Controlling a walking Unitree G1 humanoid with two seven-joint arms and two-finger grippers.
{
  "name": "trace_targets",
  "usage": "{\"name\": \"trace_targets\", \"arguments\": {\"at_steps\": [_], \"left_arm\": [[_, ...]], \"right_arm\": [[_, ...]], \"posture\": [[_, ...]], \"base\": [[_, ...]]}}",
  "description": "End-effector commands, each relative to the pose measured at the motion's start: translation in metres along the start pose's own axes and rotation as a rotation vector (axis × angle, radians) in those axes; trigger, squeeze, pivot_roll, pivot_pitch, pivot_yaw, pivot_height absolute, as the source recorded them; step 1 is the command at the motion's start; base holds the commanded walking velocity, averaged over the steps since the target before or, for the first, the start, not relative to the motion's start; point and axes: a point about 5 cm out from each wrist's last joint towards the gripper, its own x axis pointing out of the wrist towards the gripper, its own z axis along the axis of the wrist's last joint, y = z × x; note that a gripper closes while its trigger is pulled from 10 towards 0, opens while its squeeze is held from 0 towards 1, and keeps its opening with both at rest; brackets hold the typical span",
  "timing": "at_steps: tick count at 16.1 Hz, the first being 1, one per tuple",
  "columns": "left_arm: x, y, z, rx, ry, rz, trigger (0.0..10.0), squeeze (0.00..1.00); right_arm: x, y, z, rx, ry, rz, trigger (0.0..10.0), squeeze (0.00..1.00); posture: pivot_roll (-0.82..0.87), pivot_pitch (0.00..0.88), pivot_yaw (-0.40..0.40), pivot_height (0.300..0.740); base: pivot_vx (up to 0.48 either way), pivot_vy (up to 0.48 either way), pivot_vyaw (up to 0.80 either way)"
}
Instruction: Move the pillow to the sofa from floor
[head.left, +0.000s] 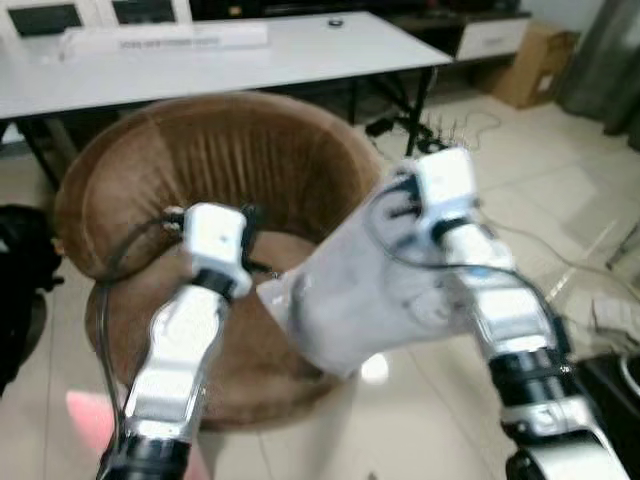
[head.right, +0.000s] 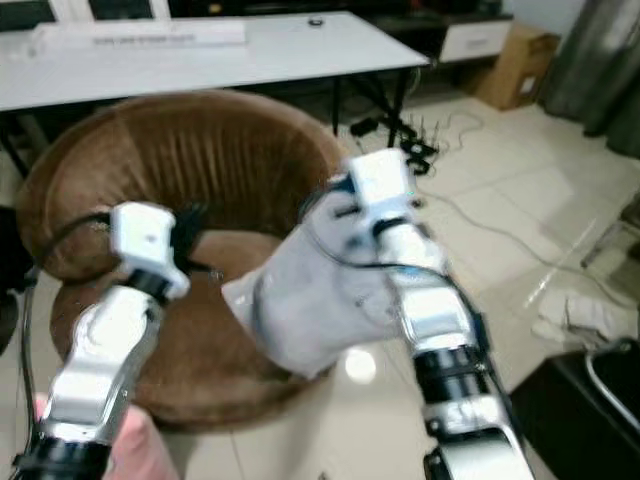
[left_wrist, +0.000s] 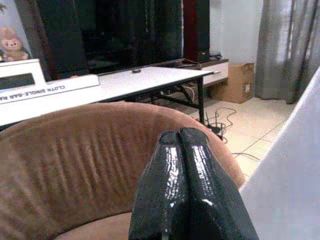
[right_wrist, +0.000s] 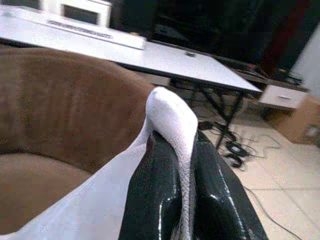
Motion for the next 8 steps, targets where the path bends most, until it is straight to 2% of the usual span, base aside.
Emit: {"name": "trace_targets", "arguments": {"at_steps": [1, 4, 6, 8], "left_arm": [[-0.0004, 0.0092, 0.0002, 0.019, 0.003, 0.018, 10.0, 0.00], [-0.0001, 0.0088, 0.0001, 0.022, 0.003, 0.013, 10.0, 0.00], [-0.0006, 0.0087, 0.0001, 0.024, 0.002, 0.012, 10.0, 0.00], [-0.0012, 0.0095, 0.0000, 0.025, 0.001, 0.015, 10.0, 0.00]], "right_arm": [[0.0038, 0.0070, 0.0208, -0.002, -0.084, 0.022, 10.0, 0.00], [0.0026, 0.0115, 0.0221, -0.021, -0.095, 0.065, 10.0, 0.00], [0.0025, 0.0164, 0.0243, -0.051, -0.111, 0.092, 10.0, 0.00], [0.0035, 0.0164, 0.0220, -0.025, -0.101, 0.086, 10.0, 0.00]], "posture": [[0.09, 0.000, -0.020, 0.740], [0.09, 0.000, -0.019, 0.740], [0.09, 0.000, -0.021, 0.740], [0.09, 0.000, -0.021, 0.740]], "base": [[0.439, 0.000, 0.00], [0.439, 0.000, 0.00], [0.435, 0.000, 0.80], [0.433, 0.000, 0.65]]}}
